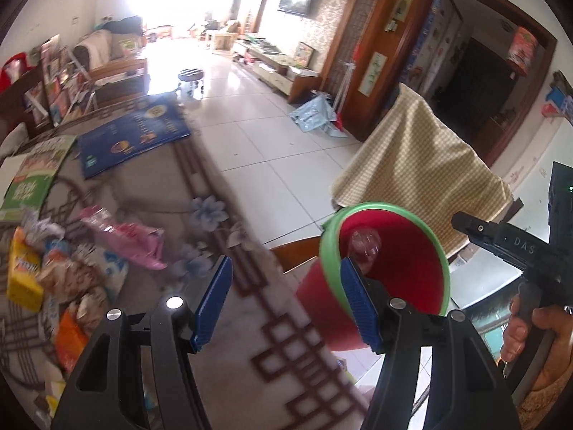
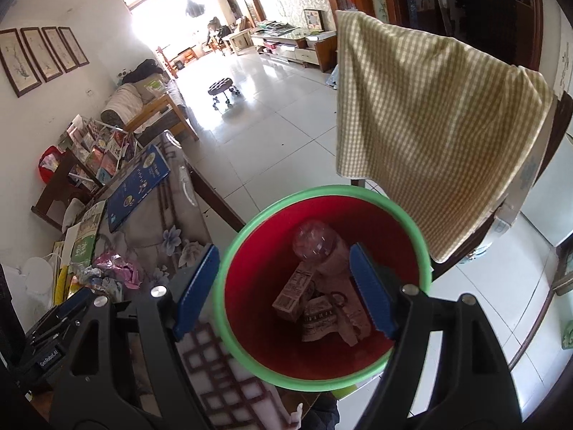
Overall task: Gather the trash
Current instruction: 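Open the left tool over the bucket while the right tool releases the bottle inside, then move both open tools back over the table, then grasp the yellow juice carton with the left tool and lift it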
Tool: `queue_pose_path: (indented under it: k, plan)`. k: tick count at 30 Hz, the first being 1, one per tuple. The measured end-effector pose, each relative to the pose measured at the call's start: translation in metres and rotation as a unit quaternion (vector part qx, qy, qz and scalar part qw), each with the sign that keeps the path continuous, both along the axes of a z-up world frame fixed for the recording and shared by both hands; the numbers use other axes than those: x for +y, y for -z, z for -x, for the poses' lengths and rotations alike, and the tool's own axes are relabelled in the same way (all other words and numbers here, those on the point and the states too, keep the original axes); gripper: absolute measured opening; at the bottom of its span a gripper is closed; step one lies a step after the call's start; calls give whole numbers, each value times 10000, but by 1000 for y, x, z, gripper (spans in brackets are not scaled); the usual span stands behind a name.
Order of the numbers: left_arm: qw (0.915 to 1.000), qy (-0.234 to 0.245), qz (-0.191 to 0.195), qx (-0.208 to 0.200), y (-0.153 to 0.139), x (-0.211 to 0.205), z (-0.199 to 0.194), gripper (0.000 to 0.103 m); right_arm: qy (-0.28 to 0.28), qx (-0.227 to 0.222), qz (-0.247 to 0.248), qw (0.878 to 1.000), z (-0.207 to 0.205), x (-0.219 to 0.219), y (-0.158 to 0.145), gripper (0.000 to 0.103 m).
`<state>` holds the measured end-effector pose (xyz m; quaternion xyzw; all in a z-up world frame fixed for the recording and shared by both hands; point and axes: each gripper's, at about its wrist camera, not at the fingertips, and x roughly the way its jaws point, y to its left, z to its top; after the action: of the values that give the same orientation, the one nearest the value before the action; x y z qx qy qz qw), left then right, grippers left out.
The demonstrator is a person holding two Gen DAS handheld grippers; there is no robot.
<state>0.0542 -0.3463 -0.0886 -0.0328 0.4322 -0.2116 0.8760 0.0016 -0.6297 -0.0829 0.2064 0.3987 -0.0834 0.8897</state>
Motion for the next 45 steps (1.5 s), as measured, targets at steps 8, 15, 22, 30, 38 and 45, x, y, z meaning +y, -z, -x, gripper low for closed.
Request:
queue_pose_path:
  k: [8, 15, 22, 30, 38, 45]
  plan:
    - [9935, -1117, -47, 195, 18, 90, 8, 60, -815, 240, 39, 9964, -35, 66, 12, 74]
    - [9758, -2171, -148, 230, 27, 188, 11, 60, -1357, 243, 110, 9904, -49, 128, 12, 74]
    - [9610, -2722, -61, 489, 42, 276, -29, 59, -1375, 289, 191, 9899, -35, 167, 8, 74]
    - [9523, -2743, 511, 1235, 84, 311, -99, 58, -848, 491, 311, 9947, -3, 181, 9, 74]
    - [9469, -2562, 979, 1680, 113, 317, -117, 44, -381, 579, 364, 9969, 18, 197, 9, 74]
    - [9597, -2210, 833, 1523, 105, 336, -97, 36, -641, 590, 316, 9957, 1, 239, 13, 74]
